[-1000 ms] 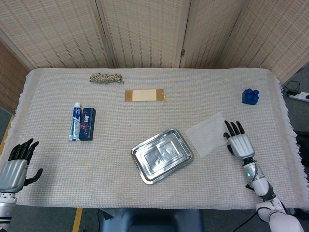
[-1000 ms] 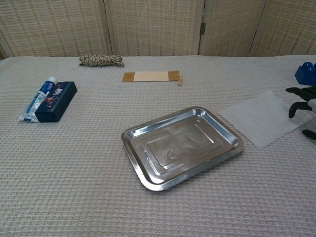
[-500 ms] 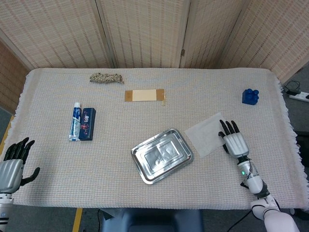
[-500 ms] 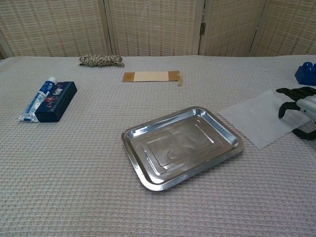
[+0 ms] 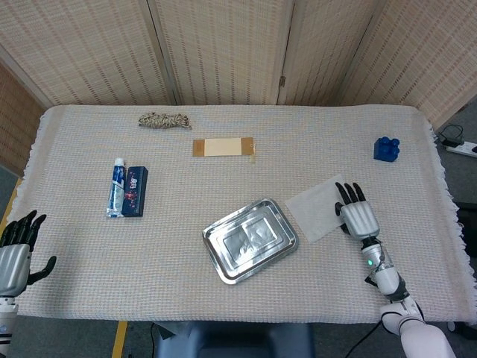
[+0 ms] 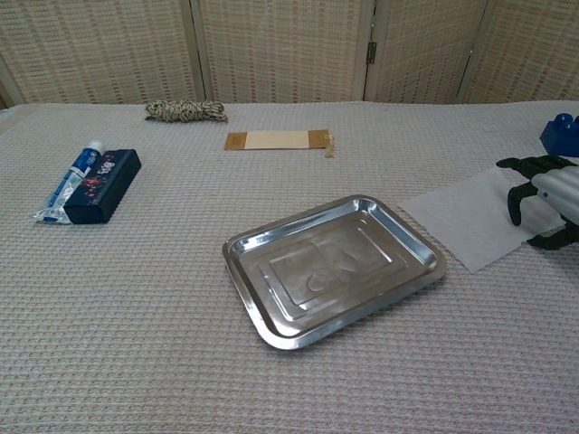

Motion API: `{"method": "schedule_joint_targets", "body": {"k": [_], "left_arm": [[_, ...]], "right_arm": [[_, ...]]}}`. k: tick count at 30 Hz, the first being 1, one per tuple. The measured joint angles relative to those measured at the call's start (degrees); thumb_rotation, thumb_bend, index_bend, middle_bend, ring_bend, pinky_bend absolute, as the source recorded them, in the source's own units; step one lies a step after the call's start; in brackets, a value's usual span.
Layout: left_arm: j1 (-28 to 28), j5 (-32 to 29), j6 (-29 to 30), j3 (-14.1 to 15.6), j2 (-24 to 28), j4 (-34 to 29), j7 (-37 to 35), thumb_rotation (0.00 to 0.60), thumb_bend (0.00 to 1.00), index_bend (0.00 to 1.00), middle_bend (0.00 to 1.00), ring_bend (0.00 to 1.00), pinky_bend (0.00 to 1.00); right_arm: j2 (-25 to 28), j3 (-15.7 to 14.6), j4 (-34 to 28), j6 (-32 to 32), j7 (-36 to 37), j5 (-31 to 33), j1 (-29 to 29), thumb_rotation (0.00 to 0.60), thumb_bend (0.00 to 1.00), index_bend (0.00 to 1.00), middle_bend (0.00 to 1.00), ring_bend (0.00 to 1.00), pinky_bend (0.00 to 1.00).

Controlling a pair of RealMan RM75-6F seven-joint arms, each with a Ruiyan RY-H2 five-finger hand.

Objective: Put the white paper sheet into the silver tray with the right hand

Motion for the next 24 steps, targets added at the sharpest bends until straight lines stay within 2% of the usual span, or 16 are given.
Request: {"method": "schedule_joint_targets", "body": {"k": [5, 9, 12, 24], "left_arm": [[0.2, -1.2, 0.3, -0.5, -0.3, -0.2, 0.8, 0.6, 0.4, 0.0, 0.0, 0.0, 0.0], [0.3, -1.6, 1.0, -0.9, -0.7, -0.1, 1.9, 0.6, 0.55, 0.0, 0.0, 0.0, 0.0], [0.6, -2.0, 2.4, -1.5, -1.2, 0.0, 2.8, 0.6, 0.61, 0.0, 0.0, 0.0, 0.0], [1.4, 0.1, 4.6, -1.5, -1.4, 0.1, 1.8, 0.6, 0.63, 0.0, 0.0, 0.0, 0.0]], "right_arm": [[-0.4, 0.2, 0.4, 1.6, 1.5, 0.1, -0.1, 0.6, 0.43, 0.66, 0.15, 0.0, 0.0], [-0.6, 0.5, 0.8, 1.4, 2.1, 0.6, -0.1, 0.6, 0.44, 0.66, 0.15, 0.0, 0.0], [-0.6, 0.7, 0.8, 1.4, 2.1, 0.8, 0.0, 0.6, 0.45, 0.66, 0.15, 0.0, 0.0], [-0.5, 1.2, -1.2, 2.3, 2.2, 1.3, 0.3, 0.6, 0.49, 0.66, 0.15, 0.0, 0.0]]}}
